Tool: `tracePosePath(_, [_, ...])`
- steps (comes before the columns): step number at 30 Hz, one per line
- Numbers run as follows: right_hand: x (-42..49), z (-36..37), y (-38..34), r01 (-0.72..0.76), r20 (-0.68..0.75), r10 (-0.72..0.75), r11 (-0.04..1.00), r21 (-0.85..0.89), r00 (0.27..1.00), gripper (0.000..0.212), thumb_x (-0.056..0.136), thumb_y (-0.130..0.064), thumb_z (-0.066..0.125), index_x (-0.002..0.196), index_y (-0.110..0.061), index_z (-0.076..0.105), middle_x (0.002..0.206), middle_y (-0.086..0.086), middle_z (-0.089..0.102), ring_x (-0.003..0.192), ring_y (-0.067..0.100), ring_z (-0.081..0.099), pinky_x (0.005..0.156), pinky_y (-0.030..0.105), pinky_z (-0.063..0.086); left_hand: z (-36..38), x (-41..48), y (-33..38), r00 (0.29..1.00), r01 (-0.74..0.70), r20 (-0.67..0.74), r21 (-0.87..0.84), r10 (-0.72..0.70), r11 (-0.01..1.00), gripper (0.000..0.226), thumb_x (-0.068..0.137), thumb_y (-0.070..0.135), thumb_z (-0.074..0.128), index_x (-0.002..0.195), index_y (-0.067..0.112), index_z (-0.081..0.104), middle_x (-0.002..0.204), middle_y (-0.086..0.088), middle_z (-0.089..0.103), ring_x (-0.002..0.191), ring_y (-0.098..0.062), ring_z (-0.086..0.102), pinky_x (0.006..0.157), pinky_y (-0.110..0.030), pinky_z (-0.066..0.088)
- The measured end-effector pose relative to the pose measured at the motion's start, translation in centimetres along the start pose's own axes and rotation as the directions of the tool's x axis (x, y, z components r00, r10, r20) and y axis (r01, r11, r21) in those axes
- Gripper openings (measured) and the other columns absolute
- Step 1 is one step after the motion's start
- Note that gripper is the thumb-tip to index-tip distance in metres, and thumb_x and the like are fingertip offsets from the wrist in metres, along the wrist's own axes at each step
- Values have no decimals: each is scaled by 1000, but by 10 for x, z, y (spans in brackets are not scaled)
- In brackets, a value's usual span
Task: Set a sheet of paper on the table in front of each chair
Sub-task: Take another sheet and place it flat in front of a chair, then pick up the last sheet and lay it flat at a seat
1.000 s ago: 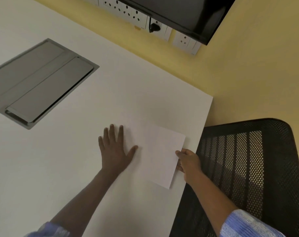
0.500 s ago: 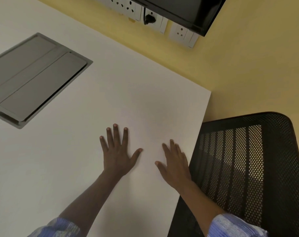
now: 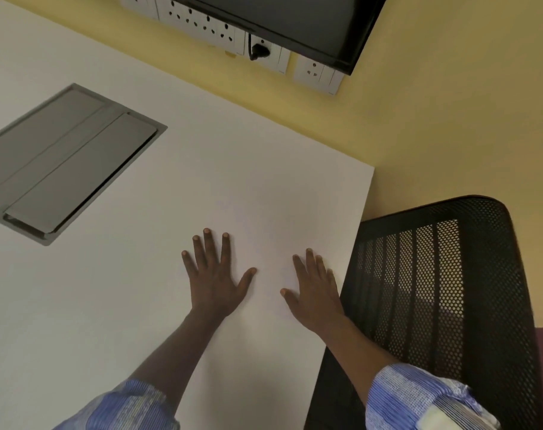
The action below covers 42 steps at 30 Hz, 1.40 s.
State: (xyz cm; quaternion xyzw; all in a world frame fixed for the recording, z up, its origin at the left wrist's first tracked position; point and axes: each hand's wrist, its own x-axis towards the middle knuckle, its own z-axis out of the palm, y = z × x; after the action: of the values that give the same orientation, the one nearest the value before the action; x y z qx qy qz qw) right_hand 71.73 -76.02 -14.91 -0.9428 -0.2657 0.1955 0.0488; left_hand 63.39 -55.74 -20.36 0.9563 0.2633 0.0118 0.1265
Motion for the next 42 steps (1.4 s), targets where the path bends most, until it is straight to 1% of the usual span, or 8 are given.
tracePosePath(3, [-13, -16, -4, 15, -51, -14, 1000, 19, 999, 79, 102, -55, 37, 161, -25, -7, 167, 8, -22, 154, 29, -17, 126, 50, 0, -13, -7, 9, 1000, 13, -13, -21, -13, 1000, 98, 90, 79, 29, 162, 18, 3, 169, -20, -6, 155, -44, -3, 121, -67, 8])
tracePosePath(8, [-49, -48, -5, 25, -114, -23, 1000, 10, 993, 77, 103, -54, 34, 160, -27, -10, 167, 6, -21, 155, 27, -17, 125, 47, -5, -49, -32, 48, 998, -57, -24, -15, 57, 998, 96, 91, 78, 27, 162, 19, 1, 169, -19, -10, 155, -41, -8, 122, -65, 4])
tracePosePath(16, [-146, -123, 2, 43, -328, -54, 998, -41, 943, 72, 103, -54, 33, 161, -28, 1, 170, 5, -8, 156, 27, -11, 125, 49, -4, -114, -111, 139, 973, -218, -79, -33, 215, 975, 84, 95, 67, 24, 161, 16, 14, 168, -20, 5, 155, -44, 4, 119, -68, 16])
tracePosePath(21, [-241, -155, 26, 36, -431, -45, 999, -29, 901, 72, 102, -52, 37, 161, -26, 4, 170, 5, -3, 156, 27, -7, 126, 50, 0, -154, -185, 185, 950, -286, -130, -1, 284, 958, 85, 93, 70, 11, 161, 20, 0, 168, -17, -8, 155, -41, -6, 121, -66, 8])
tracePosePath(25, [-313, -156, 43, 8, -498, -12, 1000, -10, 867, 74, 101, -53, 39, 161, -27, 4, 170, 4, -3, 156, 25, -7, 126, 49, 0, -180, -247, 205, 939, -301, -153, 65, 307, 952, 90, 84, 78, -10, 156, 25, -22, 164, -13, -29, 152, -37, -24, 122, -63, -3])
tracePosePath(30, [-427, -128, 59, 6, -569, -4, 1000, 1, 823, 76, 99, -56, 41, 160, -28, 6, 170, 5, 1, 157, 25, -3, 123, 46, 0, -206, -353, 215, 904, -370, -174, 137, 390, 919, 90, 82, 80, -12, 152, 27, -31, 164, -11, -30, 152, -36, -25, 122, -61, -1])
tracePosePath(37, [-544, -105, 58, -57, -588, 66, 998, 34, 806, 76, 98, -58, 40, 161, -28, 8, 170, 5, 5, 157, 28, 2, 123, 46, 1, -238, -471, 202, 878, -413, -206, 133, 433, 901, 88, 88, 80, 3, 155, 29, -23, 165, -8, -27, 152, -34, -23, 122, -62, -3])
tracePosePath(42, [-597, -100, 36, -80, -612, 97, 995, 55, 785, 76, 97, -59, 40, 160, -29, 9, 170, 5, 7, 157, 28, 3, 123, 47, 4, -264, -522, 179, 853, -449, -218, 159, 474, 879, 86, 89, 79, 3, 153, 30, -25, 165, -8, -26, 152, -33, -25, 122, -61, -5])
